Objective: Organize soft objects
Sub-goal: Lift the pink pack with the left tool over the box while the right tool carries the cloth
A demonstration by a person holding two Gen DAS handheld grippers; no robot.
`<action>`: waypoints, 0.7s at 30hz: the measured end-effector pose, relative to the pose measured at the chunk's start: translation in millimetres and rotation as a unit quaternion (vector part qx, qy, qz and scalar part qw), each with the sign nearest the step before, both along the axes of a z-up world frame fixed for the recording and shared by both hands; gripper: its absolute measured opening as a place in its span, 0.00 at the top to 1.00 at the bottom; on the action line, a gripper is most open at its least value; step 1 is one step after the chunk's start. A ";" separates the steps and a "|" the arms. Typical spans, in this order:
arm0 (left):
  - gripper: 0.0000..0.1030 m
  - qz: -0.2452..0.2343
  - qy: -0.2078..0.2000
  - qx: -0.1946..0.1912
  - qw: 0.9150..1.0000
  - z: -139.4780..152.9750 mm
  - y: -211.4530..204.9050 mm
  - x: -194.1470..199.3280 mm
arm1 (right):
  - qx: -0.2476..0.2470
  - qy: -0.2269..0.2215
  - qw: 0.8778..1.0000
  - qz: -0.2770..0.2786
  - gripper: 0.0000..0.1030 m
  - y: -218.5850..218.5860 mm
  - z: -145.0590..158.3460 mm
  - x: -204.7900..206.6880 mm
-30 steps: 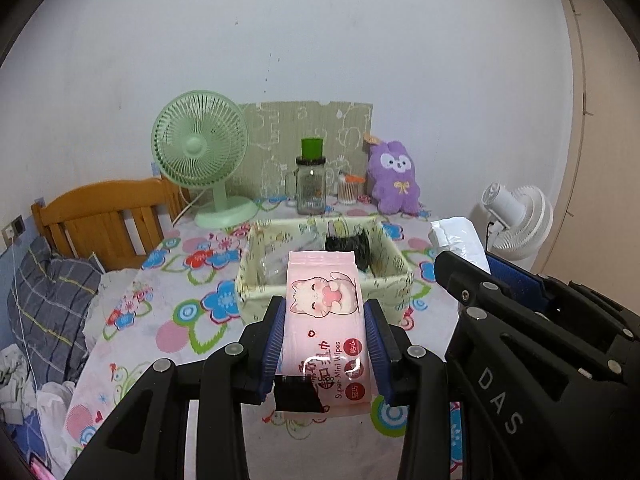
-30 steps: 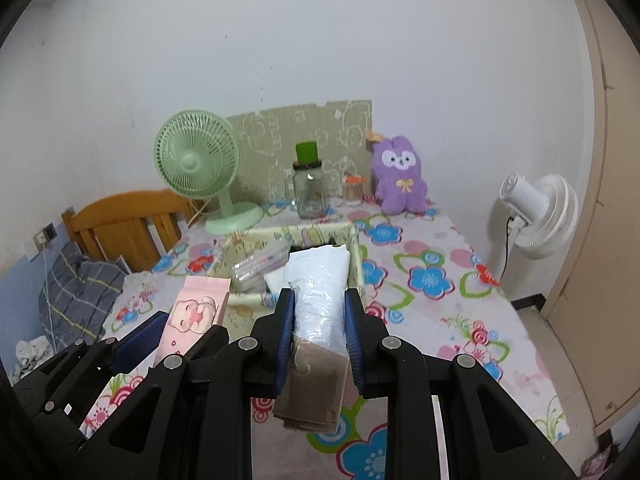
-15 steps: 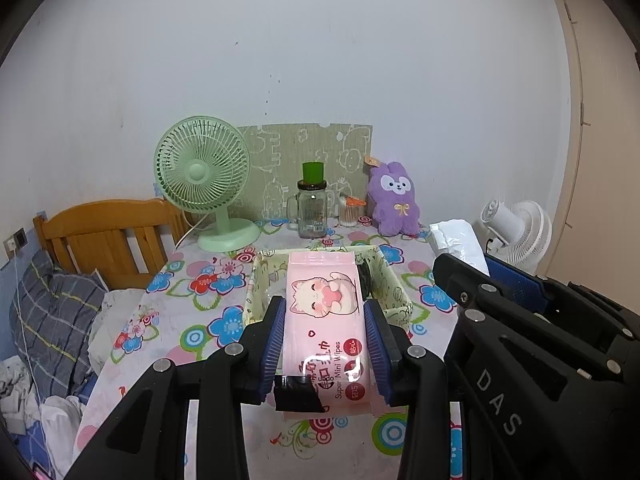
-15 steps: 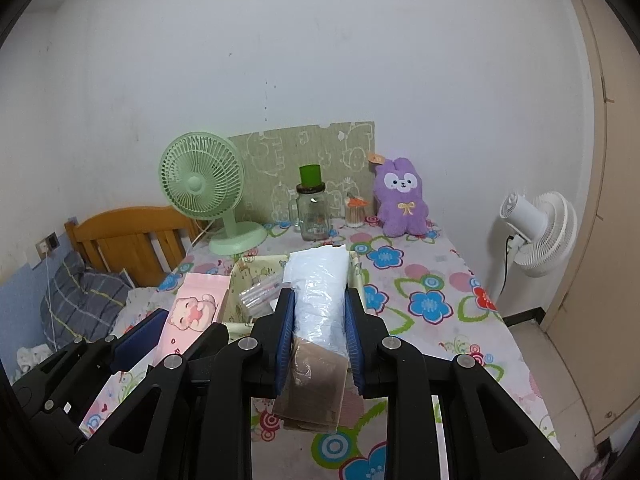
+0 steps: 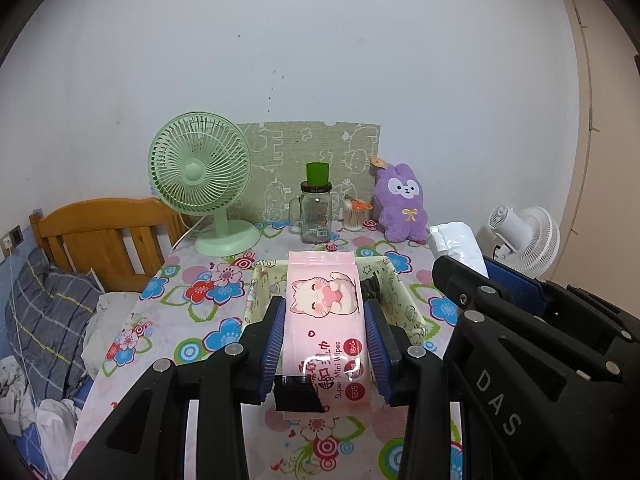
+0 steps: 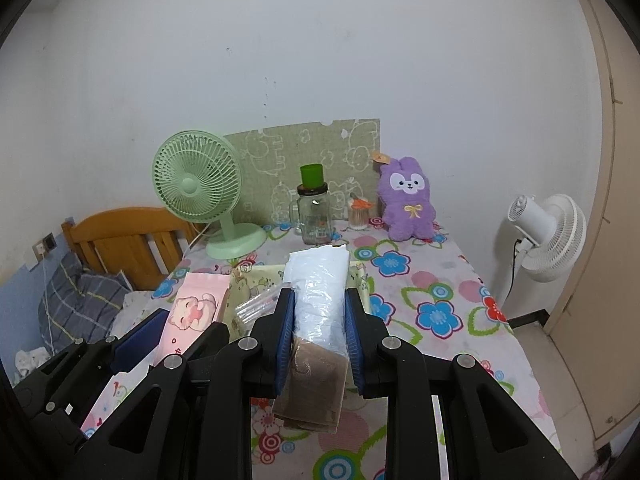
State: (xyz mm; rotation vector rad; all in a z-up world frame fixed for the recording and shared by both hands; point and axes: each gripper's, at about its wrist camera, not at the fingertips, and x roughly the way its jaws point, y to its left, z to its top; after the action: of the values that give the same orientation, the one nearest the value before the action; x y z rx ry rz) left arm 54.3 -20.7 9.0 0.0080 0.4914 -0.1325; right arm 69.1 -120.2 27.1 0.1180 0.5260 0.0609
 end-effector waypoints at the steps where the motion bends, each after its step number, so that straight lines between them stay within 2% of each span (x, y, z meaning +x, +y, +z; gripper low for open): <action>1: 0.61 0.000 0.001 -0.001 1.000 -0.3 -0.1 2.8 | 0.000 0.001 1.000 0.000 0.73 0.2 -0.3 2.7; 21: 0.61 0.010 0.010 -0.007 1.000 -7.6 5.4 59.2 | -0.004 0.013 1.000 0.009 0.73 5.4 -11.5 59.2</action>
State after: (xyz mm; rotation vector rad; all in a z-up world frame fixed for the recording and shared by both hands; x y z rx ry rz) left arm 113.5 -15.3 1.4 -0.0118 0.5098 -0.1171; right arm 128.3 -114.9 15.6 0.1059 0.5528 0.0737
